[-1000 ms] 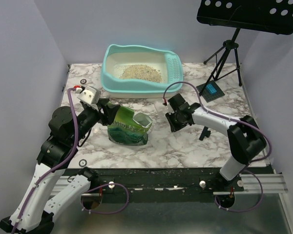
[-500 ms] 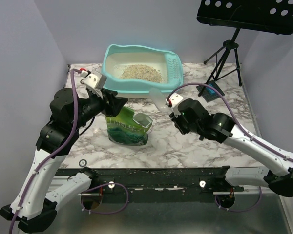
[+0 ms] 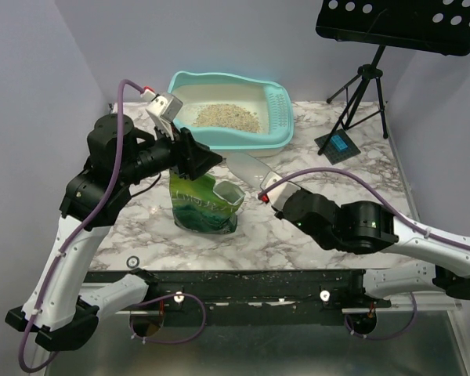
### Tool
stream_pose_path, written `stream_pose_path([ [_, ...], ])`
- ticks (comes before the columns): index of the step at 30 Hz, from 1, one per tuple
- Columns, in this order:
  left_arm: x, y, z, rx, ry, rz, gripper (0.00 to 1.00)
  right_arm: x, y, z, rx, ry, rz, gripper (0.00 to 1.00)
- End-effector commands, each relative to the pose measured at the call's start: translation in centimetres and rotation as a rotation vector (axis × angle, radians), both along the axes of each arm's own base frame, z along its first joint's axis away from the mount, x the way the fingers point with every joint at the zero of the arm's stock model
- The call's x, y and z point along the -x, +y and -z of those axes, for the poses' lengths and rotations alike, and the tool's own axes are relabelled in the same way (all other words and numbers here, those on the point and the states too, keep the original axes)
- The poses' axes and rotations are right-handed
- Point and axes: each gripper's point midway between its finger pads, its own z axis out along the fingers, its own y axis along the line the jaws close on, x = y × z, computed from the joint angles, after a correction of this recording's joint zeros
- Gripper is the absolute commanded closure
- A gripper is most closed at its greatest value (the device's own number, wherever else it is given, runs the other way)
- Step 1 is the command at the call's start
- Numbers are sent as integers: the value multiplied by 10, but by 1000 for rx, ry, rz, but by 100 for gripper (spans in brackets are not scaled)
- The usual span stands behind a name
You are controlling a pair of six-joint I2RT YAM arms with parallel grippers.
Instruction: Fill the litter box with clean litter
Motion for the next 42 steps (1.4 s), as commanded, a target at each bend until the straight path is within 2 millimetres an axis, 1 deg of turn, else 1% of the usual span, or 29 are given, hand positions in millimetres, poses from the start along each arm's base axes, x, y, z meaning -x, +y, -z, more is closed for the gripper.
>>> stream_pose_path([
  [1,12,-5,16,-3,121,47,41,-1,-14,-32,67,-126,29,100],
  [6,11,-6,24,-18,142,51,42,6,-1,-44,61,-157,-25,100],
  [13,10,-9,33,-27,155,64,42,9,15,-53,40,-163,-69,99],
  [17,9,-9,35,-31,152,63,42,11,24,-58,28,-163,-89,100],
  [20,8,-10,35,-28,148,65,42,12,33,-57,36,-159,-108,100],
  [25,8,-10,36,-23,142,73,42,15,49,-50,60,-141,-139,100],
  [28,10,-11,37,-24,138,78,44,16,55,-47,67,-132,-152,100],
  [30,10,-11,38,-26,138,81,48,18,57,-45,72,-126,-160,100],
  [31,11,-11,38,-28,138,86,56,18,58,-46,68,-128,-160,100],
  [32,12,-11,39,-31,140,91,67,17,58,-46,67,-130,-155,100],
  [34,12,-12,41,-38,142,100,81,17,57,-48,58,-136,-147,100],
  [35,14,-12,42,-39,141,108,85,16,56,-49,53,-142,-140,100],
  [38,15,-12,47,-45,147,118,89,14,54,-53,41,-161,-128,100],
  [40,17,-12,48,-47,143,127,100,13,53,-57,21,-174,-112,100],
  [42,20,-13,48,-51,134,141,100,9,49,-63,3,-198,-79,100],
])
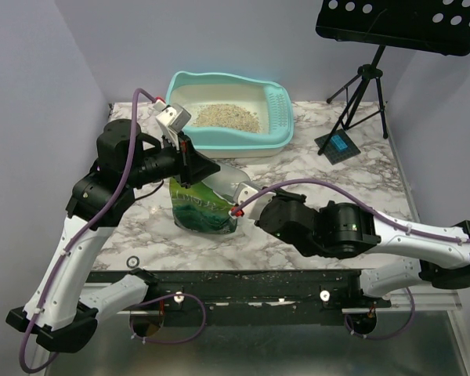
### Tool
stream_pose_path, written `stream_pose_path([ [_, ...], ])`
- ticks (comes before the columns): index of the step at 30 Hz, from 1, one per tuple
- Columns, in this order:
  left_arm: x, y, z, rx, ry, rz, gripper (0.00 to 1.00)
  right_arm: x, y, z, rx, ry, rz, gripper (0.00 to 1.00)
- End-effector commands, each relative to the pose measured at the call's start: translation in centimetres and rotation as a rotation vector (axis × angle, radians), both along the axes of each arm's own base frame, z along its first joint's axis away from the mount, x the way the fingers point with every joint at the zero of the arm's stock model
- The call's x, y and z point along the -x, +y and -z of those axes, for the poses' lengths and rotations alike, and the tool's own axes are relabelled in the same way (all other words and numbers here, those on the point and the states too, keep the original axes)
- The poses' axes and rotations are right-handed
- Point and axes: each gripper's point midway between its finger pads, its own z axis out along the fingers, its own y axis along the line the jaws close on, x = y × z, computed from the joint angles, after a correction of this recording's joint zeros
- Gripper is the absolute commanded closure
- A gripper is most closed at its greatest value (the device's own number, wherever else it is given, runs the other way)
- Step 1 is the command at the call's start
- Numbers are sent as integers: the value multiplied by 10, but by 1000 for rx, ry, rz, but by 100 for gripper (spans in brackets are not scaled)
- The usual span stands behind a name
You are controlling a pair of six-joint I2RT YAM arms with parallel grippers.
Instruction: Fill the litter box with clean litter
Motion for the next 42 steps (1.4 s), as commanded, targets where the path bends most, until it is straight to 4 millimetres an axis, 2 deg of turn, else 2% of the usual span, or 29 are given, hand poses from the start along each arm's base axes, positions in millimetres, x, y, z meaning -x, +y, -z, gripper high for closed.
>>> stream_pose_path([
  [1,8,-2,10,-5,43,30,100,-6,-2,-33,-128,-77,55,100],
  [3,9,0,6,-2,19,23,100,-7,-3,-43,-191,-82,82,96],
  [4,9,2,3,0,1,9,100,-8,-4,-47,-230,-79,94,82],
  [5,9,5,-2,5,-24,-2,100,-7,-5,-51,-268,-72,102,64],
  [8,11,12,-14,11,-97,-32,100,-6,-8,-65,-390,-58,111,40],
  [9,13,14,-15,10,-119,-33,100,-6,-8,-69,-426,-52,112,36],
  [16,28,23,-30,67,-310,-28,100,-23,4,-95,-683,88,120,33],
  [19,32,28,-26,62,-363,-37,100,-30,11,-109,-825,166,62,33],
  [23,30,27,-11,57,-357,-36,100,-20,34,-132,-974,292,-131,32],
  [26,20,32,-2,49,-369,-91,100,8,57,-140,-954,410,-349,25],
  [29,13,37,5,35,-390,-134,100,21,65,-140,-956,478,-421,24],
  [31,16,35,6,50,-413,-119,100,12,61,-140,-983,487,-384,24],
  [34,23,31,3,78,-444,-78,100,-15,50,-132,-1036,515,-300,23],
  [39,39,23,-6,149,-491,8,100,-41,45,-118,-1110,624,-327,24],
  [42,40,20,-6,167,-489,24,100,-45,39,-112,-1149,660,-403,24],
])
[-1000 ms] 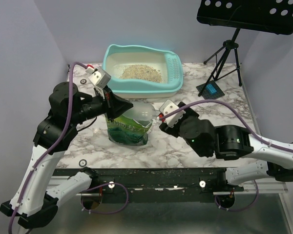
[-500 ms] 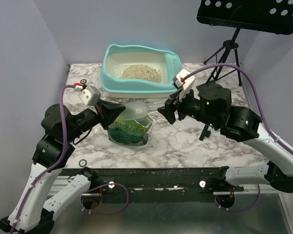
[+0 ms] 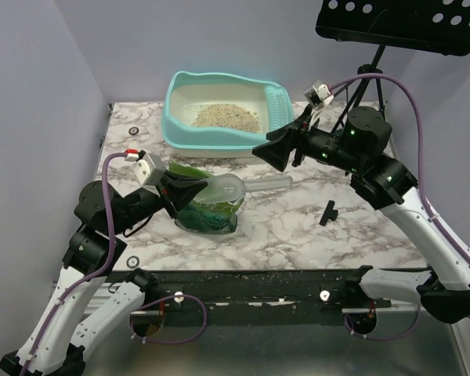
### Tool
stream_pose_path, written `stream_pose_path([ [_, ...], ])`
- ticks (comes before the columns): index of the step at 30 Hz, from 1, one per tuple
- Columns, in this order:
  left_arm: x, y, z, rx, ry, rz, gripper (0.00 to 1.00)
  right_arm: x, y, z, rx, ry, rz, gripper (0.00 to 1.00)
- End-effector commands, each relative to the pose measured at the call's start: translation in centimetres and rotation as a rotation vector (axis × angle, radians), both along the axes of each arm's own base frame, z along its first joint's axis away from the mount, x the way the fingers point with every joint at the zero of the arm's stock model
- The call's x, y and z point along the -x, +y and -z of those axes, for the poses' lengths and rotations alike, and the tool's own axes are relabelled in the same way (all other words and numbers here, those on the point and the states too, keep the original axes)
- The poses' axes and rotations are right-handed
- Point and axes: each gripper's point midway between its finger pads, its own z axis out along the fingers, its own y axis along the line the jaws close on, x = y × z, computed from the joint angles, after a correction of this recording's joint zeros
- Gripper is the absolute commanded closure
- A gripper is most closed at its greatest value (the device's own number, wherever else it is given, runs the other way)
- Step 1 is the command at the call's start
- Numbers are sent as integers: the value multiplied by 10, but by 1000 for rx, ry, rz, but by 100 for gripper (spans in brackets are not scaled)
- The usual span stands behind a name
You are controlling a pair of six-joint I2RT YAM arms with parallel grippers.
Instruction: Fill the litter box with clean litter
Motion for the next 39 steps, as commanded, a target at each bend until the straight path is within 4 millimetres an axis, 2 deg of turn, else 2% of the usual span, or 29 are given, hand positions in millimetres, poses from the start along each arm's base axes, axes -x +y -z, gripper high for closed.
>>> stream_pose_path([
  [1,15,-7,-27,71,-96,85,100,16,3,1,-125,40,-211,24],
  [2,14,-8,-27,76,-89,86,100,17,-3,-1,-152,25,-222,24],
  [3,13,-9,-27,80,-82,92,100,16,-6,10,-168,36,-236,24],
  [4,14,-11,-26,81,-80,104,100,15,-13,8,-200,12,-243,25],
  [9,6,-14,-17,76,-64,94,100,26,-31,17,-279,39,-310,25],
  [16,-3,-15,-9,75,-63,74,100,37,-48,29,-329,82,-308,26],
  [34,-11,-21,-23,140,-81,82,100,46,-48,51,-372,136,-339,29],
  [39,-16,-25,-21,139,-73,84,100,48,-48,50,-372,125,-352,35],
])
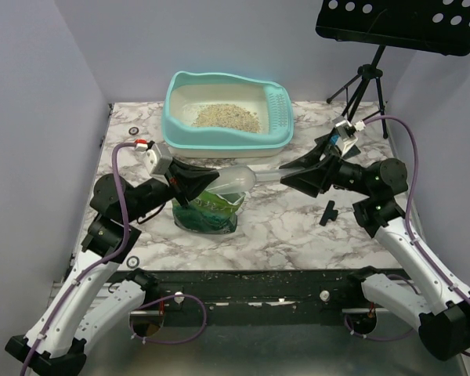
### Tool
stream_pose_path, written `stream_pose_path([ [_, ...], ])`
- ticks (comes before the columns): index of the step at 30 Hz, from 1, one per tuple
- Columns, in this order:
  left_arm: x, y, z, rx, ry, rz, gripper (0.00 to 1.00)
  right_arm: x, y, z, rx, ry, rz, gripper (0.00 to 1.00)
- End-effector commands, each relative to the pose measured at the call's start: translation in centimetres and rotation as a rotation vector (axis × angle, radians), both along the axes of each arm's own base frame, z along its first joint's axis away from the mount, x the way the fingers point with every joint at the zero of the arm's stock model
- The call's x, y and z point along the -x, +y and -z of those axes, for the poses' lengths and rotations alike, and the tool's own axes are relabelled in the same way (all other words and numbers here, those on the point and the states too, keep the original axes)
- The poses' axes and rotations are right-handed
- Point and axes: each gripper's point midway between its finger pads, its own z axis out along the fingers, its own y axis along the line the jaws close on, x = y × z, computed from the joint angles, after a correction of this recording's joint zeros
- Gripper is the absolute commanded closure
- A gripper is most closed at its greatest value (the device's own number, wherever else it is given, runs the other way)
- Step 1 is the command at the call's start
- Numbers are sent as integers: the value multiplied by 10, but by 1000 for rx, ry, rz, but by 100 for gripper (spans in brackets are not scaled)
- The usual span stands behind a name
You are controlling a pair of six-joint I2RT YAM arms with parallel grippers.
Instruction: Fill the litter box with clean litter
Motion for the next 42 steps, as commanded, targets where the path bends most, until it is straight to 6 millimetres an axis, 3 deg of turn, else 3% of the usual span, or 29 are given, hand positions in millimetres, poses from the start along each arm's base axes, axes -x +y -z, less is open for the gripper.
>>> stream_pose_path([
  [1,-1,-2,-11,25,-36,8,100,7,-2,-5,-9,-48,-30,37],
  [12,-5,-3,-9,20,-34,0,100,7,0,-6,4,-54,-48,51],
  [14,-6,-3,-8,18,-32,-4,100,7,0,-6,3,-58,-51,61],
  [17,-7,-4,-6,15,-28,-4,100,5,1,-6,1,-51,-48,93],
  [18,-8,-4,-5,12,-25,-7,100,4,1,-7,1,-52,-47,99],
  [20,-10,-4,-3,2,-18,-10,94,5,0,-7,3,-59,-41,99],
  [23,-10,-2,-2,-23,-30,-24,65,8,-2,-10,16,-80,-22,99],
  [26,-9,2,-3,-59,-54,-40,47,10,-6,-19,39,-103,7,99],
  [29,-9,11,-8,-108,-98,-83,40,12,-10,-27,71,-105,49,99],
  [34,-26,34,-3,-268,-114,-229,37,12,-20,-33,117,-72,141,99],
  [38,-44,61,1,-446,-118,-389,35,16,-25,-25,178,-54,164,99],
  [42,-47,64,6,-615,-137,-381,33,22,-29,-15,233,-40,163,99],
])
